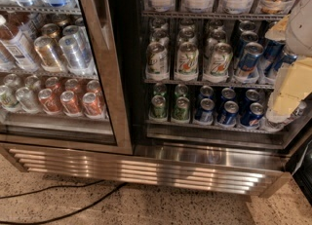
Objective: Close right fridge door
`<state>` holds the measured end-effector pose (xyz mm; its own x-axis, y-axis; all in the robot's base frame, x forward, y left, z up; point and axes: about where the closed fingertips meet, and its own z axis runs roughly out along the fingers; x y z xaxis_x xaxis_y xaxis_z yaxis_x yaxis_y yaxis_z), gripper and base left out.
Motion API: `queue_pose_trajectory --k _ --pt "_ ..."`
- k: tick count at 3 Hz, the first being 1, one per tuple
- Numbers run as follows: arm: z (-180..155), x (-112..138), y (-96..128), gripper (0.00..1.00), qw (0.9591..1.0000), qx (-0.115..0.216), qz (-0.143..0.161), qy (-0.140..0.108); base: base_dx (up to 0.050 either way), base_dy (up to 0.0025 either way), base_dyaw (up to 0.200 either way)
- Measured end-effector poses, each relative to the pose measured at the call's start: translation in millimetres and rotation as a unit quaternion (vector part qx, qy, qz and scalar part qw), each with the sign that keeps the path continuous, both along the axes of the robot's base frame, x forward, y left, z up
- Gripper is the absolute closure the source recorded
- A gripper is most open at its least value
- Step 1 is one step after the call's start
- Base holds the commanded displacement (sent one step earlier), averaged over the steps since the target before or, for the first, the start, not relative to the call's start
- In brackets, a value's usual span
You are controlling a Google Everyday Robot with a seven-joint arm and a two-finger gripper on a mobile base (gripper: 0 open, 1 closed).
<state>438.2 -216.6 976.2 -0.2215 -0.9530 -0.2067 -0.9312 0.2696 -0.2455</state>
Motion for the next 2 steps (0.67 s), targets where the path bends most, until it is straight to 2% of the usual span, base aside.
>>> queue_pose_trajectory --k 2 --pt "0.0 0.0 0.0 0.0 1.0 0.0 0.0 0.0 0.0 -0.00001 -0.2"
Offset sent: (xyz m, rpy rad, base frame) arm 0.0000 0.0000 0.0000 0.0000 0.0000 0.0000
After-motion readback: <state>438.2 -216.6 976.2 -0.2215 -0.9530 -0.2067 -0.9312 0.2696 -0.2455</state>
